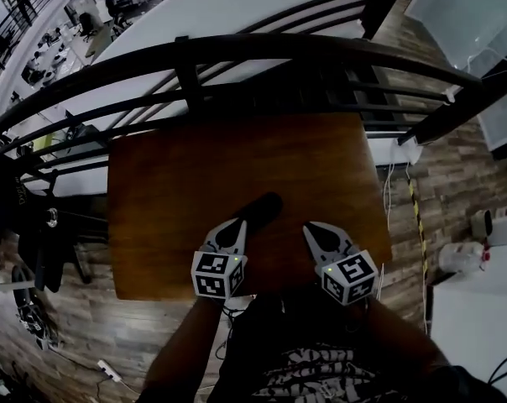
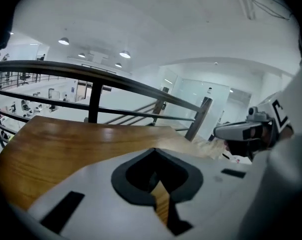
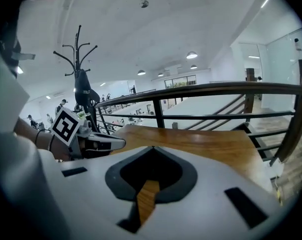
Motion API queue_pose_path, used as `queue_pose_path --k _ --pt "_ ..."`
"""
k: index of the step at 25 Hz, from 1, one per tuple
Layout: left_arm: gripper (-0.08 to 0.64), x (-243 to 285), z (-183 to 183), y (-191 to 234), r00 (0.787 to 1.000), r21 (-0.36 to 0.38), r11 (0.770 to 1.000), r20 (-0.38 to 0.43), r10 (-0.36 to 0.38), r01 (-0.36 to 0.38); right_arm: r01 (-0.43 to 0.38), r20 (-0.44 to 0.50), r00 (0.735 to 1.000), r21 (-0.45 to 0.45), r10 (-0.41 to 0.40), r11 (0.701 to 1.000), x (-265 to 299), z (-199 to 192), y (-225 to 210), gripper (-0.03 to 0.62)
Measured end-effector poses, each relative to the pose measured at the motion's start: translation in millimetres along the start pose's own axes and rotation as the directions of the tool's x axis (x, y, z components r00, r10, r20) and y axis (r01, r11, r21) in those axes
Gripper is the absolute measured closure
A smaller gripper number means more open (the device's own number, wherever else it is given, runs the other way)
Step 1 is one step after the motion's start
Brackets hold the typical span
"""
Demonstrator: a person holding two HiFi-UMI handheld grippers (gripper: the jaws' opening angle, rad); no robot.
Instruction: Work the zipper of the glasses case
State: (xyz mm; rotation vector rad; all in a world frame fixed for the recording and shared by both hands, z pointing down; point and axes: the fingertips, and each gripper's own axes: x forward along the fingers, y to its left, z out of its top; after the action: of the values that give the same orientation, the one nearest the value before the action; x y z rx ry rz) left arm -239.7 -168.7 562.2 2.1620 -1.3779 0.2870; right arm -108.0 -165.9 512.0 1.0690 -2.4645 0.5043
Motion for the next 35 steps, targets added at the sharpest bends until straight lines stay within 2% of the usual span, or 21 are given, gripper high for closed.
queue_pose_path --k 4,10,13,17,19,22,26,29,35 --pt "0.555 34 -10 -7 0.995 0.052 0.997 -0.089 -0.049 0.053 -0.013 -0.059 0.998 0.028 0.015 1.0 24 -32 -12 0.594" --pt "0.555 66 -28 3 0.977 0.099 0.991 -0.199 -0.071 0.092 -0.032 -0.107 0.994 0.04 0.036 0.999 59 -69 -16 0.594" --pt "0.555 84 -44 10 0.956 0.113 0.988 -0.284 -0.074 0.11 -0.047 -0.138 0.989 -0.002 0.046 0.999 81 -78 -25 0.592" --pt "0.554 98 -66 19 0.914 0.13 0.981 -0.398 -0.084 0.146 -0.106 -0.22 0.971 -0.066 0.089 0.992 106 -100 -29 0.592" --pt "0.555 103 -72 21 0.896 0.134 0.978 -0.435 -0.089 0.162 -0.116 -0.249 0.965 -0.116 0.084 0.986 118 -108 -36 0.592" --pt "0.554 108 -72 23 0.89 0.136 0.977 -0.446 -0.089 0.165 -0.142 -0.306 0.949 -0.204 0.075 0.969 134 -123 -43 0.591" --pt "0.555 107 -75 25 0.881 0.085 0.98 -0.458 -0.121 0.179 -0.191 -0.363 0.928 -0.273 0.083 0.943 145 -136 -41 0.573" --pt "0.555 107 -75 27 0.873 0.071 0.98 -0.47 -0.13 0.184 -0.215 -0.372 0.923 -0.298 0.095 0.93 154 -138 -36 0.535" --pt "0.555 112 -74 27 0.862 0.04 0.981 -0.485 -0.148 0.191 -0.237 -0.359 0.93 -0.422 0.079 0.875 163 -138 -37 0.537"
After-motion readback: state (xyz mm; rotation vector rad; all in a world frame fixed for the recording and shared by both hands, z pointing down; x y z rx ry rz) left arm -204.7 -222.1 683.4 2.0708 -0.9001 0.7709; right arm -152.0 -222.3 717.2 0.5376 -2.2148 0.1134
